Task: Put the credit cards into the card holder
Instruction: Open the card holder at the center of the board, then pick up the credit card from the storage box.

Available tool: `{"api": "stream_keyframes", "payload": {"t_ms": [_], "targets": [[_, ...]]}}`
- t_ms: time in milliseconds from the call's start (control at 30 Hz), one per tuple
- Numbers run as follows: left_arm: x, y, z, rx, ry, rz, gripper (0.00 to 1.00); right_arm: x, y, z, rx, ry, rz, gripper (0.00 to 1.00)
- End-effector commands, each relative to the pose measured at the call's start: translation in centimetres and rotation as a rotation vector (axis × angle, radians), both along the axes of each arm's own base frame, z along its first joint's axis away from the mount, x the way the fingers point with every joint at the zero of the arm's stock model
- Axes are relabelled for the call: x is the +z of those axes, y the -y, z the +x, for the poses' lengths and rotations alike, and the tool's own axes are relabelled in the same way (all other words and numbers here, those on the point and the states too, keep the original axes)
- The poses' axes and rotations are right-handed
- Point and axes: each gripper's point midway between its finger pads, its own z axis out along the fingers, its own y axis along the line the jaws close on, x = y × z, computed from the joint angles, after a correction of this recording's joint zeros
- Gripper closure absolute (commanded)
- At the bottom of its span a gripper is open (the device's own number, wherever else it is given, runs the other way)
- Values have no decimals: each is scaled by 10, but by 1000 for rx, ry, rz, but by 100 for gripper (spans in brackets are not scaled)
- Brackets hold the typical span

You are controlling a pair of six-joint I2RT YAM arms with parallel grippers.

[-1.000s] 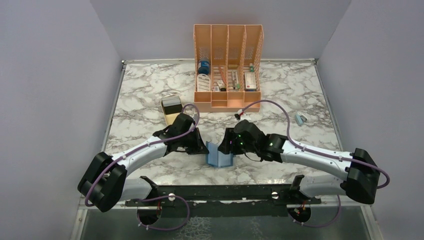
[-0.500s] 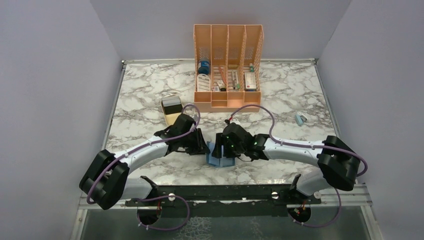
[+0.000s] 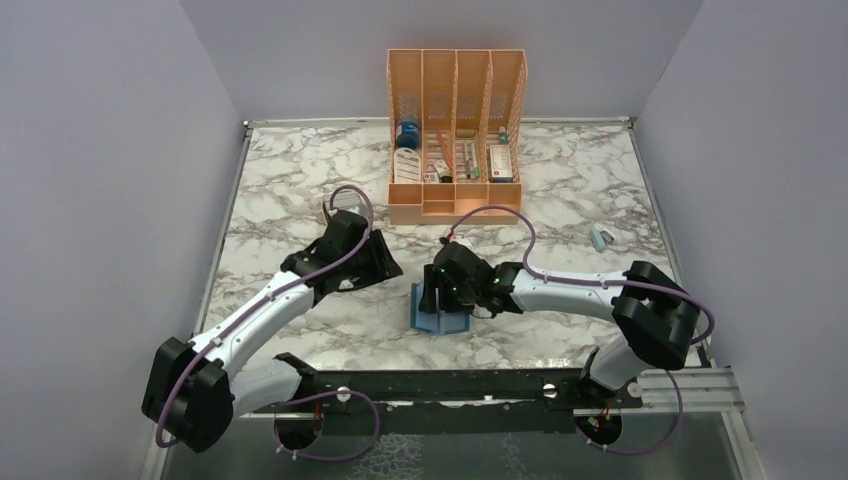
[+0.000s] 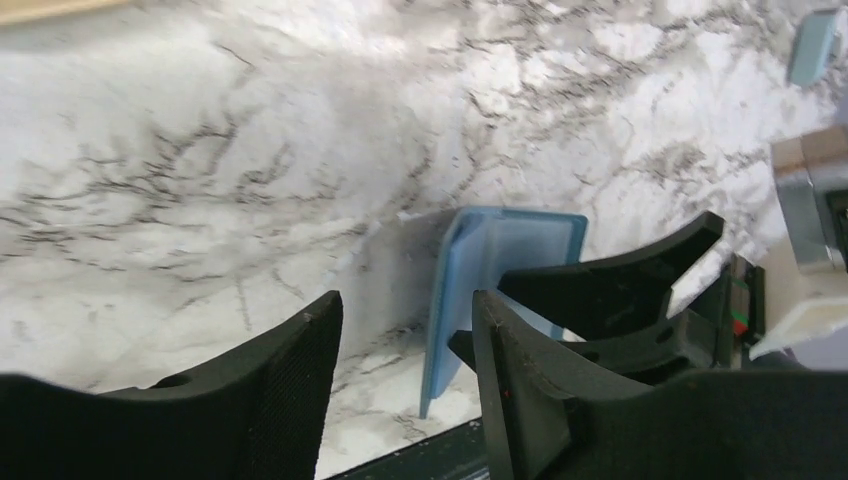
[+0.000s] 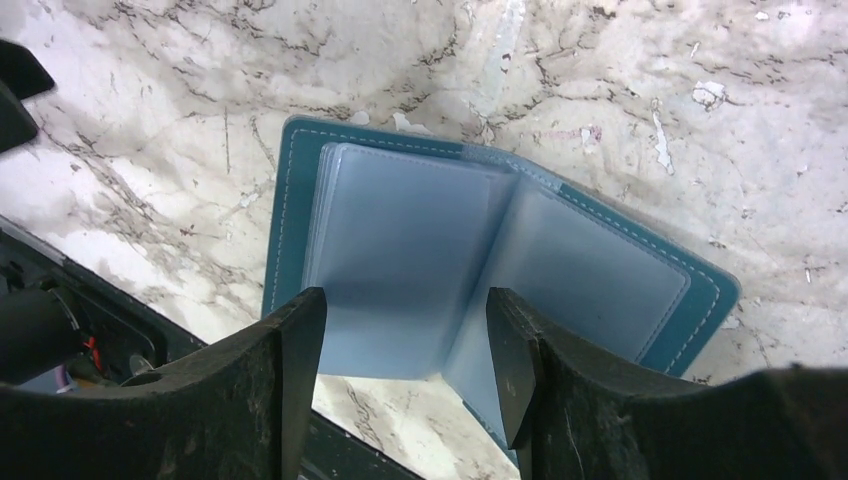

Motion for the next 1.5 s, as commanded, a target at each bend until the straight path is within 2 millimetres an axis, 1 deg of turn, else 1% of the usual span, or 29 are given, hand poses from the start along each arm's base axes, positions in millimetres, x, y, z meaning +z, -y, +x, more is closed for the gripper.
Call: {"api": "stream_keyframes", "payload": {"t_ms": [0, 100, 267, 333, 433, 533, 667, 700, 733, 767, 900, 933, 1000, 1033, 1133, 1233, 1300, 1367, 1467], "targets": [[5, -28, 20, -4, 31, 136, 48, -7, 2, 9, -7, 19, -59, 40], [16, -41, 38, -40, 97, 195, 48, -17, 7, 10, -3, 15, -111, 40], [39, -73, 72, -49, 235, 358, 48, -33, 22, 10, -5, -1, -220, 38], [49, -83, 86, -33, 295, 405, 48, -37, 25, 10, 1, -3, -251, 37], [60, -93, 107, -32, 374, 428, 48, -40, 28, 12, 0, 4, -277, 36], [66, -99, 124, -55, 435, 455, 48, -38, 27, 13, 12, 12, -281, 35], [67, -122, 150, -41, 441, 542, 47, -35, 20, 14, 32, 23, -276, 35], [73, -126, 157, -30, 438, 552, 45, -36, 18, 14, 36, 20, -280, 36], [67, -130, 159, -37, 402, 561, 42, -36, 17, 14, 39, 18, -282, 36], [72, -130, 166, -53, 407, 558, 42, -36, 17, 14, 40, 20, -282, 36], [70, -121, 177, -147, 445, 553, 37, -33, 15, 11, 55, 21, -265, 37], [70, -121, 179, -158, 448, 563, 34, -32, 14, 10, 57, 21, -260, 37], [68, -124, 184, -177, 453, 596, 22, -32, 14, 8, 60, 16, -250, 37], [68, -124, 187, -201, 464, 613, 20, -31, 14, 8, 57, 17, -243, 37], [62, -123, 194, -280, 485, 654, 23, -30, 14, 6, 59, 21, -222, 37], [55, -120, 200, -390, 527, 697, 31, -27, 11, 5, 81, 31, -203, 37], [48, -119, 203, -469, 550, 735, 31, -27, 11, 5, 84, 28, -207, 38], [44, -123, 207, -526, 548, 786, 31, -27, 12, 5, 83, 25, -212, 38], [36, -125, 210, -655, 562, 851, 32, -26, 10, 4, 85, 21, -210, 38]]}}
